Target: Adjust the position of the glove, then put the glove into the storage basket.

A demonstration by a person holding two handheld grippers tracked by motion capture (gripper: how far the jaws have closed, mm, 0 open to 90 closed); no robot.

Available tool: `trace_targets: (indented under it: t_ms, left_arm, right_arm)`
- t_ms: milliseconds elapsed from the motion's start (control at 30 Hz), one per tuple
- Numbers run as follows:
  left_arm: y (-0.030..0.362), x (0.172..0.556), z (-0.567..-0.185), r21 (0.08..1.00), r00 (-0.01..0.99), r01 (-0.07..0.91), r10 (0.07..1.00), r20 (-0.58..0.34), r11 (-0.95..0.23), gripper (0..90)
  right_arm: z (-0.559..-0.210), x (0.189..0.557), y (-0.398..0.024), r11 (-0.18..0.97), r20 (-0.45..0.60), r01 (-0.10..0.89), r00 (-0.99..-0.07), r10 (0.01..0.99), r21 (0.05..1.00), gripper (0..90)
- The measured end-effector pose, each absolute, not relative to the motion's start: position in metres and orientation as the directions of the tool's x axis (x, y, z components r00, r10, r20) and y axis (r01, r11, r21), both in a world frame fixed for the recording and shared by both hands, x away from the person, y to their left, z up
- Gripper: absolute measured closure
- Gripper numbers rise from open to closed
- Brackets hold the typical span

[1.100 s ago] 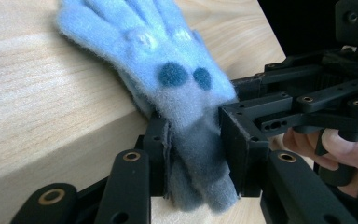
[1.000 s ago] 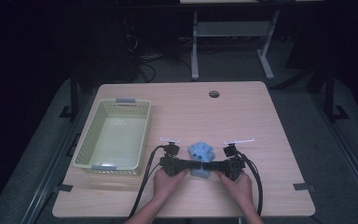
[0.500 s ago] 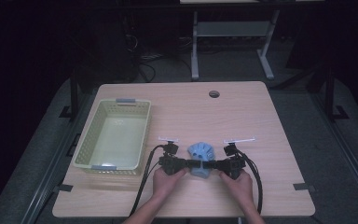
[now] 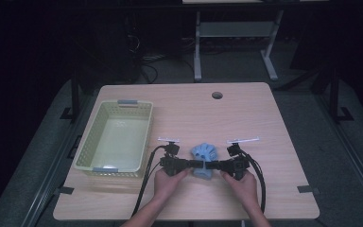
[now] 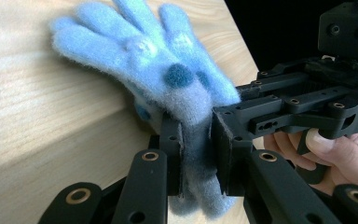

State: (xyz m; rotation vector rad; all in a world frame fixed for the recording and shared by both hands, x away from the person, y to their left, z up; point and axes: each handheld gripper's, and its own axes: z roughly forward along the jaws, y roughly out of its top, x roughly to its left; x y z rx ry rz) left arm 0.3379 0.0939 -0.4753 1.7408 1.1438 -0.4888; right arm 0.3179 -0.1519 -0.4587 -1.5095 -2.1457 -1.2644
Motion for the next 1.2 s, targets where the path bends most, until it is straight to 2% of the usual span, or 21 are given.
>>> trace_targets:
  t_ms: [367, 1200]
  left_arm:
    - [0.097, 0.338, -0.464, 0.522, 0.501, 0.848, 0.456, -0.736, -0.09, 74.6]
    - [0.098, 0.339, -0.452, 0.538, 0.519, 0.837, 0.451, -0.726, -0.098, 74.6]
  right_arm:
    - [-0.443, 0.318, -0.151, 0.107, 0.599, 0.836, -0.469, 0.649, 0.538, 78.7]
    - [-0.433, 0.32, -0.151, 0.113, 0.595, 0.828, -0.483, 0.642, 0.55, 78.6]
